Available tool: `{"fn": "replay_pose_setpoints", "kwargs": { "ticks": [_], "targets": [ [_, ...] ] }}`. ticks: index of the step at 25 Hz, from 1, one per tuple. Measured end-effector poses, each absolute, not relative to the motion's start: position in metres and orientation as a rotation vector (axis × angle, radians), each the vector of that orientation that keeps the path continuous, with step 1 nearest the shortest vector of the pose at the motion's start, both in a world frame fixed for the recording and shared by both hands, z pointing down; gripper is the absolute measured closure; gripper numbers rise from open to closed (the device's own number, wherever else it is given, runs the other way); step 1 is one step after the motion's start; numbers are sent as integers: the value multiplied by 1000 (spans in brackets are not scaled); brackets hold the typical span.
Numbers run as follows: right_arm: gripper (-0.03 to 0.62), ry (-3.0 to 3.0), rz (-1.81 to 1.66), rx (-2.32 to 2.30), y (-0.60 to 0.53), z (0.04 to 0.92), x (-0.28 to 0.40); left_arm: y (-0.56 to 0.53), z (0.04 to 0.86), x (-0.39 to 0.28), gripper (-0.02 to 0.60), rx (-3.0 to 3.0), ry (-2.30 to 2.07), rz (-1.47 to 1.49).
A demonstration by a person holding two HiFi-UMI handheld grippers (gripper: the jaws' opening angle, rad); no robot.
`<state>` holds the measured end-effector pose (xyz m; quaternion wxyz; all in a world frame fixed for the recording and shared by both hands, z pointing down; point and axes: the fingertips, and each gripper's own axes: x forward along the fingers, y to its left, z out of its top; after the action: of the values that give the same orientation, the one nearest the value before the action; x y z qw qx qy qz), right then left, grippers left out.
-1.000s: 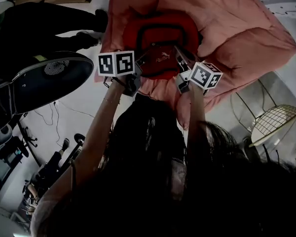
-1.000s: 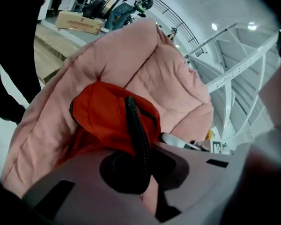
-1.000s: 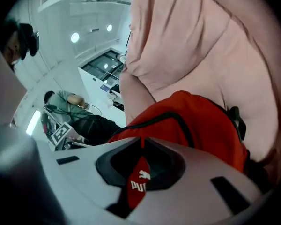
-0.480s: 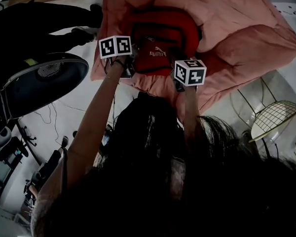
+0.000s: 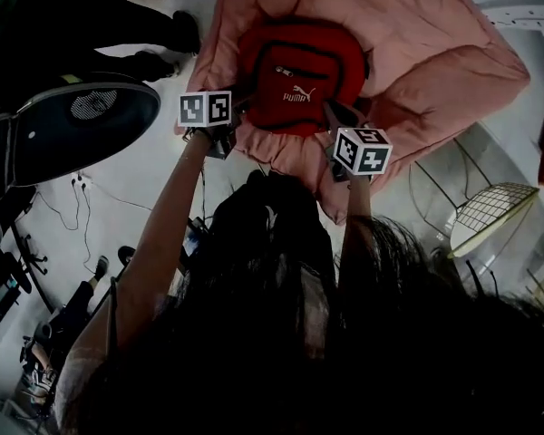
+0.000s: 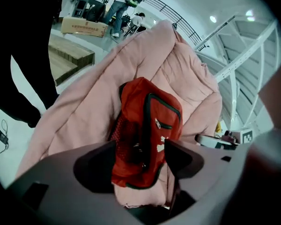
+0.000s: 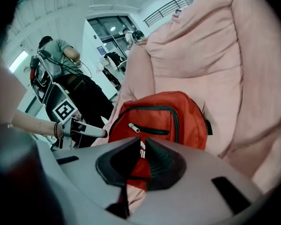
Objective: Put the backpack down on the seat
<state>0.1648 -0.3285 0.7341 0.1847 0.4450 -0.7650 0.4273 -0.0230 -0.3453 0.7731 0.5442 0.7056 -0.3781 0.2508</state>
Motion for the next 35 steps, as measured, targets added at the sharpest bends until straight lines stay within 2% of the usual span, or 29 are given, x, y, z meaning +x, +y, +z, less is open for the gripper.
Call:
{"fn": "replay_pose_setpoints", "kwargs": {
  "ticks": [8, 17, 18, 22, 24, 28, 35],
  "targets": [
    [553, -2215, 1091, 1337, -291, 670, 178, -283, 688, -20, 267, 1875, -779, 470],
    [553, -2298, 1024, 1464, -222, 590, 133, -233, 570, -38, 268, 2172, -785, 317],
    [553, -2310, 1023, 1476, -212, 581, 127, -224, 561, -42, 275, 2193, -791, 307],
    [553, -2346, 1024, 1515, -170, 555, 101, -188, 535, -68, 381, 2244, -847, 273],
    [553, -2367, 1028, 1507, -151, 546, 88, -172, 528, -79, 410, 2254, -862, 259],
    [553, -2373, 994, 1437, -116, 539, 66, -144, 516, -98, 443, 2242, -890, 236],
    [553, -2376, 963, 1348, -71, 528, 60, -94, 504, -106, 443, 2239, -916, 183]
  ]
}}
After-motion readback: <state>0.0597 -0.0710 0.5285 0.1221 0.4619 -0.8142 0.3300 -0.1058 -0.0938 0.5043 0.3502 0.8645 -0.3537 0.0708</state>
